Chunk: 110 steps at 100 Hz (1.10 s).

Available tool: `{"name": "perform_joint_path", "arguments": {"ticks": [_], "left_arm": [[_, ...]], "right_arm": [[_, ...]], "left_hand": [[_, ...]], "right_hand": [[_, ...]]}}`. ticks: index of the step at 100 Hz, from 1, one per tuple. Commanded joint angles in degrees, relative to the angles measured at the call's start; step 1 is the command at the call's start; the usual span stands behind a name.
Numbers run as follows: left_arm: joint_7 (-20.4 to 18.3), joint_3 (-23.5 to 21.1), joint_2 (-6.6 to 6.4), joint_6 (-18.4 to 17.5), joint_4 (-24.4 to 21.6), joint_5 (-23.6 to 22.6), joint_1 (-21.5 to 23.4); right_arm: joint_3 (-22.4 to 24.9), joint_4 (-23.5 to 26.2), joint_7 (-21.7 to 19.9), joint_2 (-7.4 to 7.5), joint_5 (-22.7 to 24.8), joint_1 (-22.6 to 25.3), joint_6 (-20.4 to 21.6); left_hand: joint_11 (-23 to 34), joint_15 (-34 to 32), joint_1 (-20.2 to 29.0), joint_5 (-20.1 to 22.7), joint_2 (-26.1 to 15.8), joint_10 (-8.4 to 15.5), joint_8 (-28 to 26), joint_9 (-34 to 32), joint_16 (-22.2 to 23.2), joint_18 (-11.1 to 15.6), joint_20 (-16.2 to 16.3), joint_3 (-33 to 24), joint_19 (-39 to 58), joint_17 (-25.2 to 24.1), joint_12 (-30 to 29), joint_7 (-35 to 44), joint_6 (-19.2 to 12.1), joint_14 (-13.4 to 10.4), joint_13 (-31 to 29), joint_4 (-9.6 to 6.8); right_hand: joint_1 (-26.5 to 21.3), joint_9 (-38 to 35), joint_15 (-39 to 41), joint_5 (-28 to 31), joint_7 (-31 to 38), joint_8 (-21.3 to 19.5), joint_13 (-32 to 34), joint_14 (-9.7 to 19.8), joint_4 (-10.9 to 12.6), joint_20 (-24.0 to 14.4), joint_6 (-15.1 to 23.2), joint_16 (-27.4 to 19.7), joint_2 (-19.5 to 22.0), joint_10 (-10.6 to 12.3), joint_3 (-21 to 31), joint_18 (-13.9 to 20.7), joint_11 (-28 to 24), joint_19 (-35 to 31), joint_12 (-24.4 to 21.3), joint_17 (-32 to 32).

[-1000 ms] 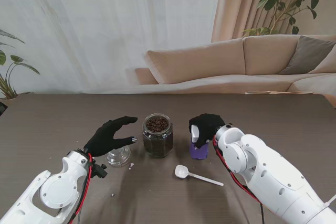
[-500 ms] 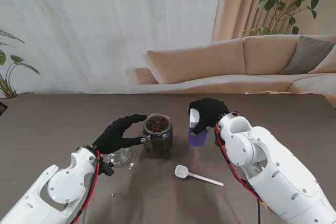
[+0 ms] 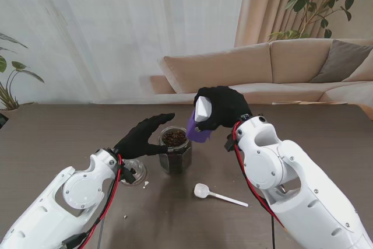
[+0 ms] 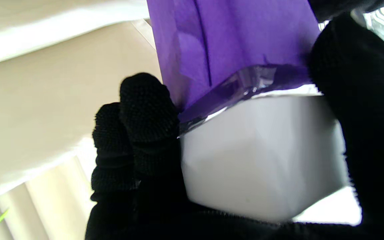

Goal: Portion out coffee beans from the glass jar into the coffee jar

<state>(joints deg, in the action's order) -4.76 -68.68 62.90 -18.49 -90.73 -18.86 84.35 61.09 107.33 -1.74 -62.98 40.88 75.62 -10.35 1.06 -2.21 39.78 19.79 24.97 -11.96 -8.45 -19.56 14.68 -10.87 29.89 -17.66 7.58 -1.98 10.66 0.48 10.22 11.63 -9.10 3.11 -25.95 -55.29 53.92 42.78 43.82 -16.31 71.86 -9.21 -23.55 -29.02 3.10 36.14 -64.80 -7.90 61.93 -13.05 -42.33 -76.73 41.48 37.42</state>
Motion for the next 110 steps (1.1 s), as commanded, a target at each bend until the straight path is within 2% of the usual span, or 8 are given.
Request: {"name": "perform_joint_path", "arguments": {"ticks": [1,8,54,67,82,95,101,110], "left_arm": [[-1.2,0.7,0.47,-0.9,-0.1,0.8,-1.5],[-1.3,1.1,0.48,-1.2,0.1,1.0,-2.2],[-1.6,3.1,0.75,-2.4,1.4,2.6,-5.2],[-2.9,3.9,0.47,-2.4,1.6,2.8,-5.7],[-2.4,4.8,0.72,-2.8,2.4,3.6,-6.2],[-0.8,5.6,1.27,-3.8,3.3,4.6,-6.7],[-0.1,6.0,1.52,-4.4,3.8,5.0,-7.0],[2.1,6.6,2.17,-5.4,4.8,5.4,-7.4]], "right_arm": [[-1.4,1.6,1.3,-1.47,-1.0,1.2,-0.2],[-2.4,1.8,3.2,-1.94,-2.1,1.8,0.1],[-6.3,0.4,10.5,-3.73,-4.9,3.4,2.8],[-7.1,-1.2,12.9,-4.24,-4.6,2.7,4.2],[-7.5,-2.4,14.3,-4.62,-5.0,2.3,5.2],[-8.0,-3.3,15.7,-5.06,-5.9,2.0,5.9],[-8.2,-3.6,16.2,-5.27,-6.4,1.9,6.1],[-8.5,-3.9,16.9,-5.56,-7.1,1.8,6.0]], "left_hand": [[-0.6,1.0,-2.9,-2.3,2.8,1.4,0.8,2.1,-0.9,3.2,-0.8,-0.7,-2.1,-1.3,-0.9,-1.1,0.5,-1.0,1.6,2.15],[-0.3,0.8,-4.3,-2.3,3.6,1.3,2.3,1.9,-1.1,3.1,-3.0,-3.2,-2.7,-0.4,-1.4,-1.0,0.7,-0.8,1.2,2.5],[1.6,-1.4,-3.5,-0.3,4.1,-0.1,1.8,-3.0,0.5,0.7,-2.4,-4.9,0.0,3.4,0.4,0.4,1.0,2.0,-3.6,2.66],[2.3,-4.2,-2.6,2.1,4.1,-1.3,-0.4,-6.1,4.0,-0.3,1.0,-5.5,4.3,8.0,2.7,1.8,1.6,3.8,-8.2,2.51],[2.8,-5.1,-2.2,4.7,4.5,-1.6,-2.4,-8.0,5.8,-0.8,3.5,-5.7,5.9,9.0,3.9,3.5,2.6,4.4,-9.8,2.43],[4.0,-7.0,-2.0,8.1,5.0,-2.0,-7.9,-11.1,8.3,-1.4,7.1,-7.8,7.4,10.8,6.5,6.5,3.7,4.8,-12.0,2.46],[5.0,-8.7,-1.9,10.3,5.2,-2.4,-10.7,-12.8,10.1,-1.9,9.3,-8.8,9.0,12.1,8.3,8.1,4.4,5.3,-13.5,2.46],[6.9,-13.0,-1.4,13.5,6.2,-2.9,-16.3,-15.8,14.6,-2.5,15.1,-12.3,15.0,13.5,12.6,10.9,5.2,6.1,-16.1,2.52]], "right_hand": [[-14.0,-9.1,0.4,9.8,28.9,-2.6,3.2,7.1,5.4,-1.5,5.7,1.0,7.3,5.6,13.2,-0.7,-7.3,0.7,6.9,15.0],[-14.0,-9.2,0.7,9.9,28.8,-2.5,3.3,7.0,5.4,-1.6,5.6,1.2,7.1,5.5,13.2,-0.7,-7.3,0.7,6.9,15.1],[-14.1,-9.6,1.6,10.2,28.9,-2.4,3.3,7.0,5.3,-1.8,5.5,1.9,6.7,5.4,13.7,-1.1,-7.1,0.7,7.4,15.4],[-14.1,-9.6,1.9,10.2,29.5,-1.9,3.2,7.0,5.2,-1.9,5.8,2.2,6.5,5.5,14.0,-0.9,-7.1,0.9,7.6,15.3],[-14.2,-9.5,1.9,10.0,30.0,-1.3,3.2,6.9,5.2,-2.0,5.8,2.3,6.6,5.5,14.1,-0.9,-7.1,0.9,7.8,15.3],[-14.2,-9.5,1.8,10.0,30.2,-1.1,3.2,7.0,5.2,-2.1,5.9,2.3,6.6,5.4,14.1,-0.9,-7.1,1.0,7.8,15.3],[-14.2,-9.5,1.8,10.0,30.3,-1.0,3.2,6.8,5.2,-2.1,5.9,2.3,6.6,5.4,14.1,-0.8,-7.1,1.0,7.9,15.3],[-14.2,-9.5,1.8,9.9,30.4,-0.8,3.2,7.0,5.2,-2.1,5.9,2.3,6.6,5.4,14.1,-0.8,-7.1,1.0,7.9,15.3]]}}
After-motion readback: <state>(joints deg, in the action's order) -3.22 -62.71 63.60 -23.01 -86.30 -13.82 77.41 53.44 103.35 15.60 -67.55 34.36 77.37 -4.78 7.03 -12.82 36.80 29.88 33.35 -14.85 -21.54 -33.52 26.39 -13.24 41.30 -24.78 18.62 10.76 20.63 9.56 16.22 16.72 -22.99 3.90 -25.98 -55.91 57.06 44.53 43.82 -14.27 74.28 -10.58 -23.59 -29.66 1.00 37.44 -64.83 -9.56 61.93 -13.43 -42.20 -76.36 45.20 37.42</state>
